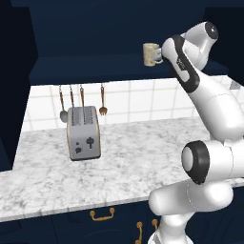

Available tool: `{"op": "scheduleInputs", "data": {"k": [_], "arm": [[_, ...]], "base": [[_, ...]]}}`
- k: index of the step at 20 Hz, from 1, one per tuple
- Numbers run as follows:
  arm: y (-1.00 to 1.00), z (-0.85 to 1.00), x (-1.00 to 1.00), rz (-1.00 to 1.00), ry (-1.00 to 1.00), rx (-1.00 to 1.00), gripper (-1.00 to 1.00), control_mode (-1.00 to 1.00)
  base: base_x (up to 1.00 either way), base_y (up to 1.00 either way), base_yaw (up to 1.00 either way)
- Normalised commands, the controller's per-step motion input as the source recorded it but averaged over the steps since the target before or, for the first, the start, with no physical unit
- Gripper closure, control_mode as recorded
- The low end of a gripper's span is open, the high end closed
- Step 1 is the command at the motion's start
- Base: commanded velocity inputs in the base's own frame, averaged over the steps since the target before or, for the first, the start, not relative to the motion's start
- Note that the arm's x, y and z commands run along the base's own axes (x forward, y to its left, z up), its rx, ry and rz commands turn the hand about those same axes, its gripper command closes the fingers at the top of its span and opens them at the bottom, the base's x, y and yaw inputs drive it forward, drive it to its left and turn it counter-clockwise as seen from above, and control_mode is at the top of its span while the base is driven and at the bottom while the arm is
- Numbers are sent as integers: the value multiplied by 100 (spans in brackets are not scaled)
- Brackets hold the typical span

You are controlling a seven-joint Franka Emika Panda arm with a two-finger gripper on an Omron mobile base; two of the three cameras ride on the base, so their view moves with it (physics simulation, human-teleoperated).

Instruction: Gather all objects into one cabinet and sort the glasses and bowls to opposite sides.

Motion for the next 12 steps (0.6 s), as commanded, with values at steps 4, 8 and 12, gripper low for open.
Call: {"op": "scheduleInputs", "data": {"k": [4, 8, 12], "arm": [[0, -8, 43, 8, 0, 0, -100, -100], [0, -1, 26, 8, 2, 0, -100, -100], [0, -5, 18, 7, 4, 0, -100, -100]], "base": [[0, 0, 0], [0, 0, 0], [0, 0, 0]]}}
